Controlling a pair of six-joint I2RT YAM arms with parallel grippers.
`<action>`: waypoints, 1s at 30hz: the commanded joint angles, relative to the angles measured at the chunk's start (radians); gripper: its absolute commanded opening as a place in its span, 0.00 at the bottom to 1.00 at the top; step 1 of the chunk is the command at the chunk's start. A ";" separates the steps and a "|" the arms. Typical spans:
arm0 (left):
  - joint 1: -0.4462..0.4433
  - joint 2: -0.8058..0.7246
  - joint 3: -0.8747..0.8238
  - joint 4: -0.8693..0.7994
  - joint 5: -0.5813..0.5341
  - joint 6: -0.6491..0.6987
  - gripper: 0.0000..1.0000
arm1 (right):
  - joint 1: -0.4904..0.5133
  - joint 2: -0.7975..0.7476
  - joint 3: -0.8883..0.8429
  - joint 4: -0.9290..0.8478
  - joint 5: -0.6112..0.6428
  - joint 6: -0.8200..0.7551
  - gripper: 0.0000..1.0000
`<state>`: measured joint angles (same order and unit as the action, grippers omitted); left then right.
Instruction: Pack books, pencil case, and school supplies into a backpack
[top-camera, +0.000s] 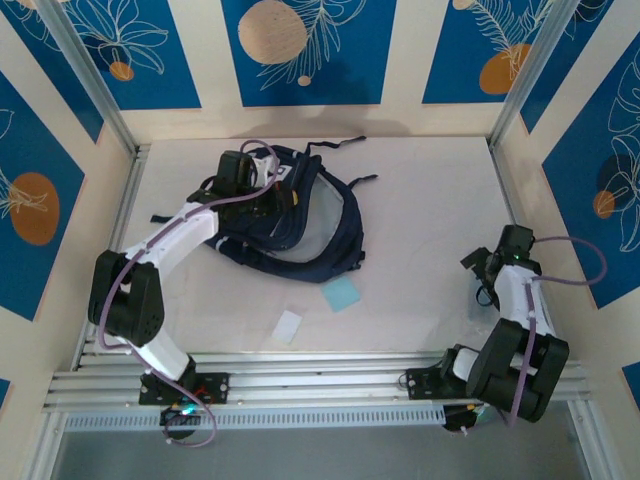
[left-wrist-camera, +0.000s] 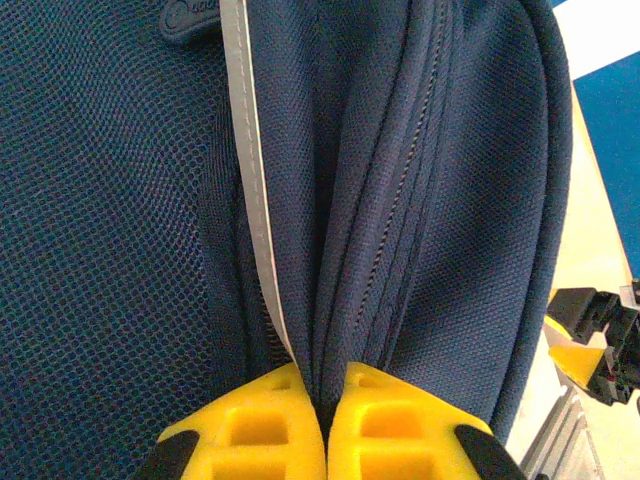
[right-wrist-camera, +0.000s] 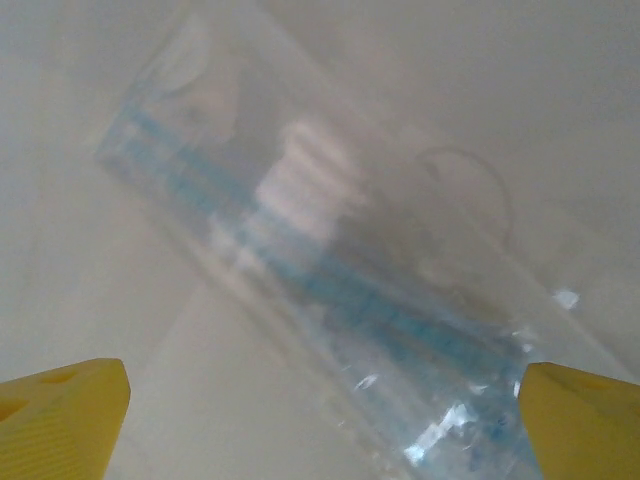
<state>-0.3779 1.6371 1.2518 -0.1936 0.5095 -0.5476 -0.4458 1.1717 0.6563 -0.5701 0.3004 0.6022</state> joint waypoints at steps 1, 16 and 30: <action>0.000 -0.049 -0.017 0.020 0.026 0.012 0.00 | -0.029 0.036 -0.030 0.037 -0.080 0.015 0.99; 0.000 -0.065 -0.022 0.041 0.051 -0.012 0.00 | 0.320 0.107 -0.010 0.074 -0.270 0.178 0.99; 0.001 -0.061 -0.023 0.042 0.064 -0.009 0.00 | -0.023 0.254 0.131 0.070 -0.100 -0.034 0.99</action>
<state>-0.3779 1.6127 1.2263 -0.1757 0.5205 -0.5514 -0.4248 1.3815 0.7708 -0.4931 0.1852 0.6117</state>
